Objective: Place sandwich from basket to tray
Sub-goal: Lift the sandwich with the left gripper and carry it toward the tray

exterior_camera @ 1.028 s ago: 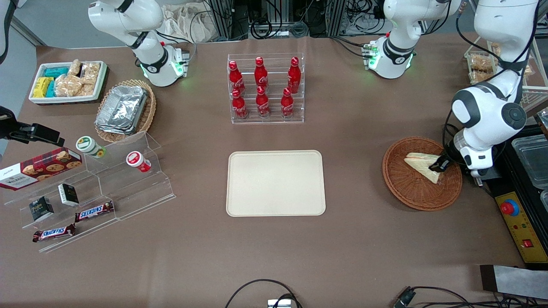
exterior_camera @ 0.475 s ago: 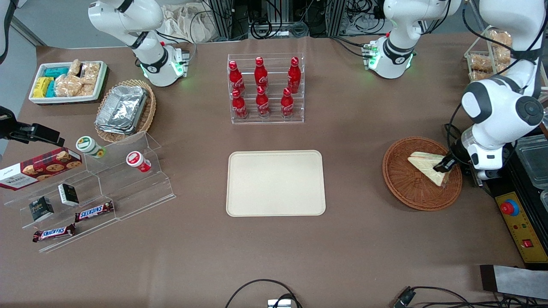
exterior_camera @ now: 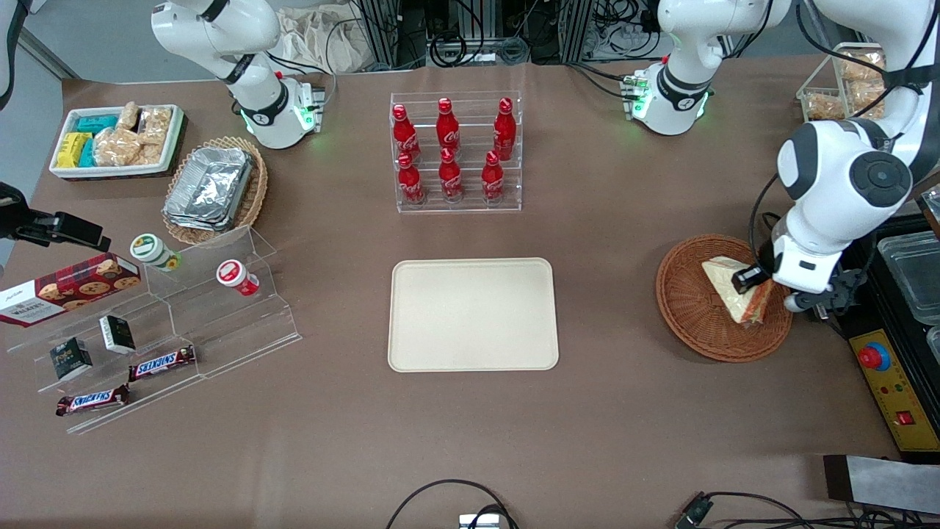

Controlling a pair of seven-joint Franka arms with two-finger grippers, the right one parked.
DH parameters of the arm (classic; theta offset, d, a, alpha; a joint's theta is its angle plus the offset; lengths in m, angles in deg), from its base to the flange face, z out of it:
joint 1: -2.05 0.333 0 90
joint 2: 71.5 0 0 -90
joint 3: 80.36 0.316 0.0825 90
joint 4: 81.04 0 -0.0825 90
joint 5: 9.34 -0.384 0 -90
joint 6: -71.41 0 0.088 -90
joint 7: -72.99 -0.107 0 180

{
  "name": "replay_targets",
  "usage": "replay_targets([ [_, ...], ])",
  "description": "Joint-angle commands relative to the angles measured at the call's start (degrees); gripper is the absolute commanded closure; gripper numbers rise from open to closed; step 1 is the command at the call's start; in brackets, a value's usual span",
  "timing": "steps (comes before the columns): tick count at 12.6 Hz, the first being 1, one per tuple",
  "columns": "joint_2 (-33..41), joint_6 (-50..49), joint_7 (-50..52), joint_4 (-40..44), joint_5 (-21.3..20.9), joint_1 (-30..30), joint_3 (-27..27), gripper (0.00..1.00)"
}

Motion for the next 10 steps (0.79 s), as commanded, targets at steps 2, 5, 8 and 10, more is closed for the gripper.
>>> replay_targets([
  [2,2.1,-1.5,-6.6,0.0,-1.1,0.0,-4.0,0.57],
  [5,2.1,-2.0,-4.9,0.7,-1.1,0.0,-10.0,0.57],
  [8,1.3,-4.5,-0.3,3.3,-1.1,0.0,-16.6,0.57],
  [10,-0.7,-4.7,5.1,5.5,-1.1,0.0,-20.9,0.58],
])
